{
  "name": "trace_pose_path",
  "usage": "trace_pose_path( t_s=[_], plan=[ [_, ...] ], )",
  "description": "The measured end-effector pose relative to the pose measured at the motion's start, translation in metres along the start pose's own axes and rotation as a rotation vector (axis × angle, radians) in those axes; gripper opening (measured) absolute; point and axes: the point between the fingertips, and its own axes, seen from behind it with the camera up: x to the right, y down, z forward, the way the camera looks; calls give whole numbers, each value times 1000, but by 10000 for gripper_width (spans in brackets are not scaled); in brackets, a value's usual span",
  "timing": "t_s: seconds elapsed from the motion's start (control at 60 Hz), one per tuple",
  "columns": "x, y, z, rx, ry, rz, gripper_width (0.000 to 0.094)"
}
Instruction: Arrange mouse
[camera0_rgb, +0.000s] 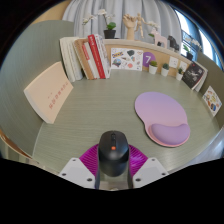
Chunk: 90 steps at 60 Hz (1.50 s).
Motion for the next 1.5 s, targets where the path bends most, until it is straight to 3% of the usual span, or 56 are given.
trace_pose_path(
  t_s=[0.067,0.267,0.4,0.533,0.633,0.683,0.817,1.033,1.2,1.233,1.5],
  plan=[
    [0,0,-1,-16,-5,2,333],
    [0,-22,-12,-64,6,-33,332],
    [17,-106,-38,71,29,-12,334],
    [56,-204,-77,273,83,14,333],
    [102,-238,-85,331,119,51,333],
    [123,-238,-69,317,136,65,332],
    [167,-199,-5,176,135,69,332],
    [190,-132,58,1,64,97,331],
    [181,-103,83,-62,-8,53,343],
    [183,-108,84,-37,-9,45,344],
    [182,-101,88,-66,-12,38,524]
  ],
)
